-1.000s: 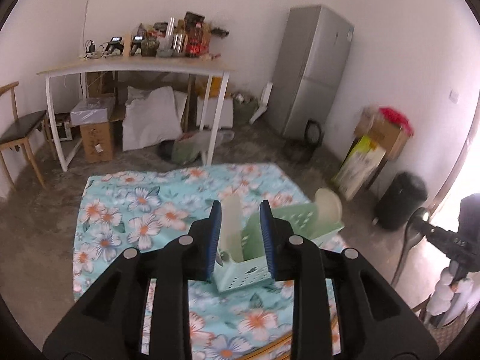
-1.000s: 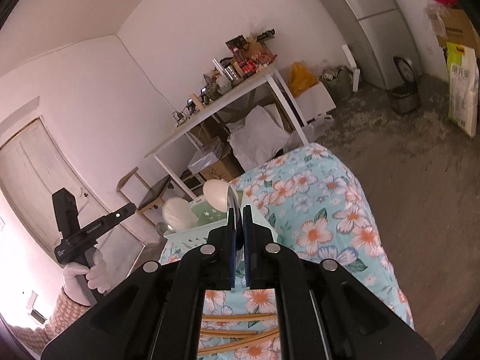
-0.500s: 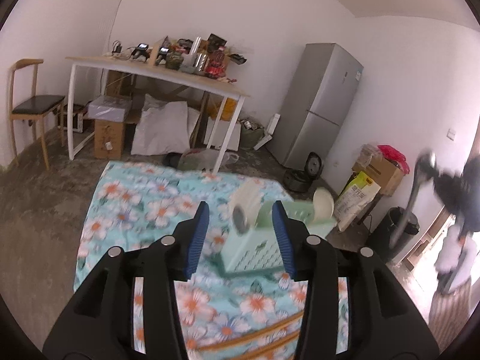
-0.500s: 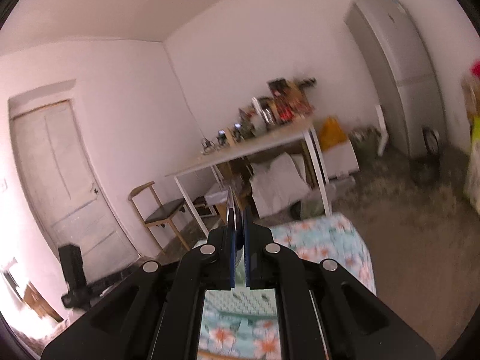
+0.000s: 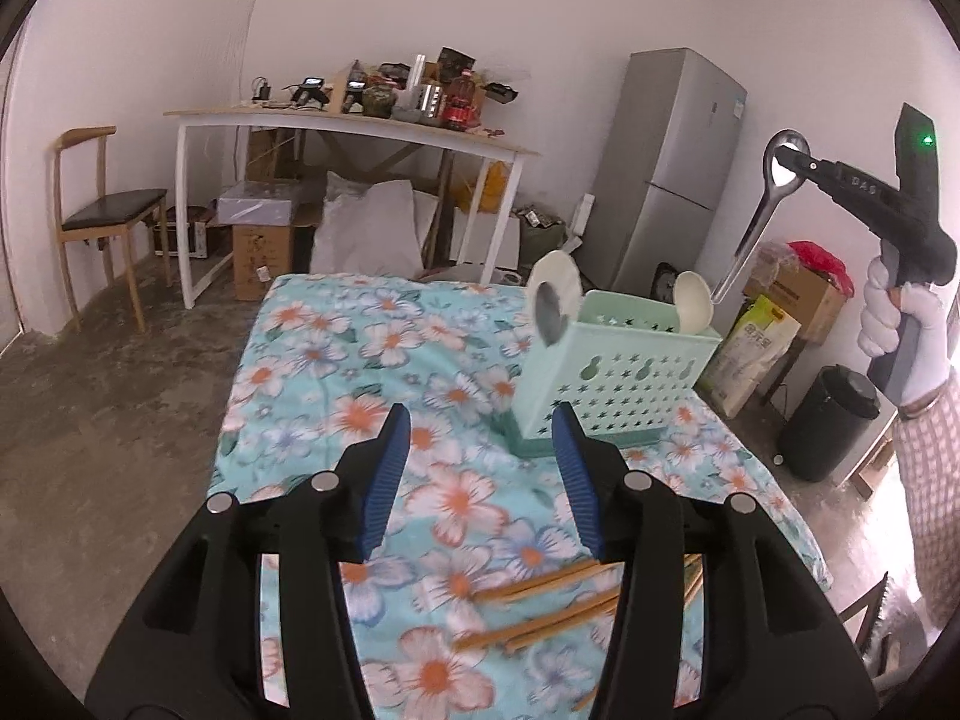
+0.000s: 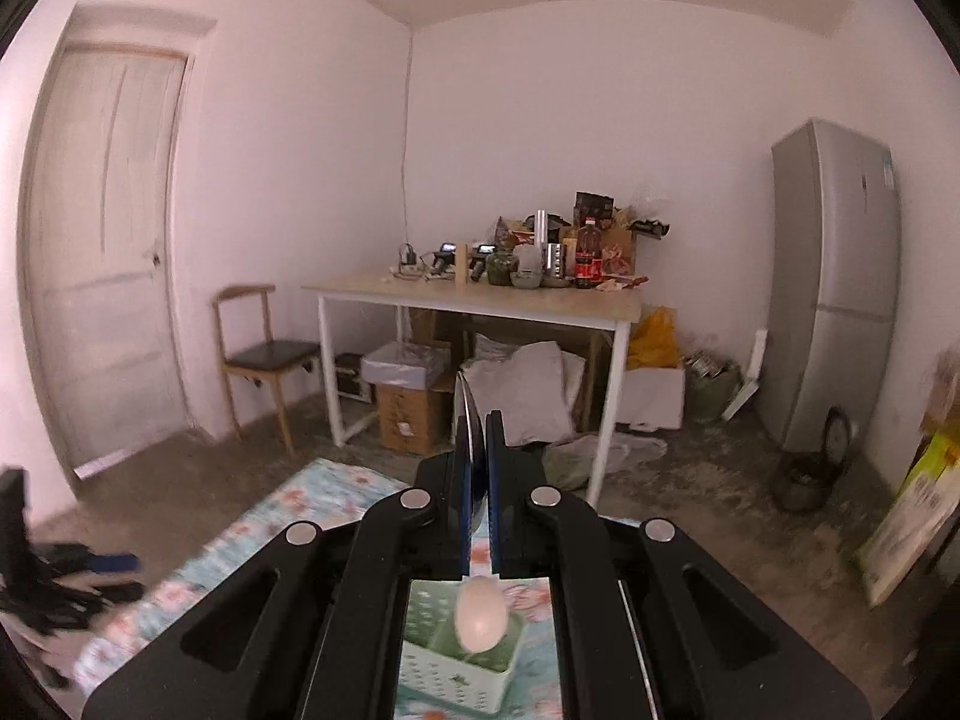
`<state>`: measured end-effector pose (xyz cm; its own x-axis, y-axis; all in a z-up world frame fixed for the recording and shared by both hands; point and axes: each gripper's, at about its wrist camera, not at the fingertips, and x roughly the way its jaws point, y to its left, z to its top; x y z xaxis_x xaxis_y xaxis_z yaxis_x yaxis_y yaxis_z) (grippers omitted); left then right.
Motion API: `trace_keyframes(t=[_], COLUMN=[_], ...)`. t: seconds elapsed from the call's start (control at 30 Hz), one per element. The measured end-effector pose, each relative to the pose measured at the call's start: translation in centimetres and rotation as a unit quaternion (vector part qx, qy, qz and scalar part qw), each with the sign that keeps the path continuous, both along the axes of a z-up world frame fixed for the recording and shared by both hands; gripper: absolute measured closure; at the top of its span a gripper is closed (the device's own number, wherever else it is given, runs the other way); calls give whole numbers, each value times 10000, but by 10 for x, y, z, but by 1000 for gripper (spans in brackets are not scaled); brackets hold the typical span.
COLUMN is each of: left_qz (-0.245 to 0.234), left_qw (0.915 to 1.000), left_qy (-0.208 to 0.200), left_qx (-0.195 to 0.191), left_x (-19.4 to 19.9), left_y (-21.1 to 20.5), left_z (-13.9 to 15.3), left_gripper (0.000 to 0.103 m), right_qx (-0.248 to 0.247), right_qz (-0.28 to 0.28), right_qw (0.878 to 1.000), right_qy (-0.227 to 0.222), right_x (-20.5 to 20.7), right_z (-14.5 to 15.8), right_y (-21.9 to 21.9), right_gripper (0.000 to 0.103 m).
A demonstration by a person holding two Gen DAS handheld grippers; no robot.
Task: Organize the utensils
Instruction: 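Raise both grippers away from the green basket, then move both open grippers toward the wooden chopsticks on the bedspread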
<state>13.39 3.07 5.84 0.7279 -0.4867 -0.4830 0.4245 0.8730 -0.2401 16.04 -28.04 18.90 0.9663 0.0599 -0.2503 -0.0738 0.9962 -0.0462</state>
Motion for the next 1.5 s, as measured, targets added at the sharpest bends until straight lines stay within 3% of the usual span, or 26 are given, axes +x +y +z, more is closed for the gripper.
trace_keyframes(t=[0.2,0.33,0.7,0.87,0.93,1.03,1.3,1.5], left_qz=[201,271,382,412,416,417,405,348], left_qw=[9997,9995,9990,9987,9986,9984,9983,9986], left_qy=[91,105,187,231,260,301,335,317], left_qx=[-59,-83,-162,-211,-216,-218,-240,-240], left_x=[0,0,4,4,4,4,5,2], left_y=[16,21,28,30,30,31,28,24], left_z=[-6,-7,-13,-15,-16,-17,-19,-17], left_gripper=[56,56,56,56,56,56,56,53], right_qx=[-971,-1353,-1866,-2058,-1979,-1603,-203,729], right_qz=[-127,-124,-296,-170,-65,-42,72,118], right_qw=[9952,9907,9818,9766,9771,9828,9969,9955], right_qy=[49,115,166,604,781,921,755,595], right_x=[17,29,48,62,63,58,27,-19], right_z=[-18,-27,-42,-69,-79,-84,-57,-45], right_y=[29,42,50,52,50,38,-8,-33], right_gripper=[99,99,99,99,93,73,58,35])
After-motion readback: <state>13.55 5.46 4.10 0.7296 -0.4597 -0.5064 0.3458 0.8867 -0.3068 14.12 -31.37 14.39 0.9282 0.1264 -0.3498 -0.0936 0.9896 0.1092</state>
